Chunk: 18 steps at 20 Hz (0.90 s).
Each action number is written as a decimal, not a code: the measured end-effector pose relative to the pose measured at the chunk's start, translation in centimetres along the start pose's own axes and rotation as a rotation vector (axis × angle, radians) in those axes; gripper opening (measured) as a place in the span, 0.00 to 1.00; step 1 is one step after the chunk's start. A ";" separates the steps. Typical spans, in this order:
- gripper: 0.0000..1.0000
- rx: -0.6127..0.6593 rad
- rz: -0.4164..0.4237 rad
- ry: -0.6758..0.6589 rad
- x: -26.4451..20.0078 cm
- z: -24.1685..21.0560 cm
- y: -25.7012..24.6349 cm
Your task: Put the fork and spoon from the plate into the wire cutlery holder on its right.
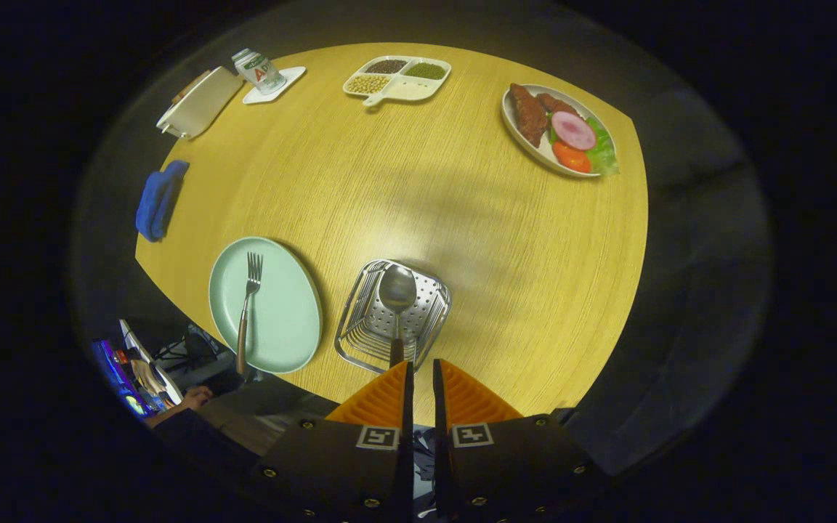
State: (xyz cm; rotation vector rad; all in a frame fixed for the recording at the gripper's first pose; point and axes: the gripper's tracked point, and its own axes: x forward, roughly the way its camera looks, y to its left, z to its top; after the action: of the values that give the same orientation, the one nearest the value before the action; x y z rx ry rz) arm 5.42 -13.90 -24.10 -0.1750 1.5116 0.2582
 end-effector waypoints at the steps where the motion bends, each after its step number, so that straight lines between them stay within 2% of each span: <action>1: 0.12 0.012 0.013 -0.016 -0.6 0.0 0.3; 6: 0.12 0.027 0.030 -0.080 -3.0 -0.5 1.6; 10: 0.12 0.015 0.069 -0.115 -4.1 -1.9 4.8; 14: 0.12 -0.049 0.047 -0.129 -3.1 -3.0 7.4; 18: 0.13 -0.058 0.103 -0.116 -0.7 -3.9 11.8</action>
State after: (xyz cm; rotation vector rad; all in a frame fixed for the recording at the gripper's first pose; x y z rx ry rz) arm -1.63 -3.66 -23.05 -0.1262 1.4010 0.3883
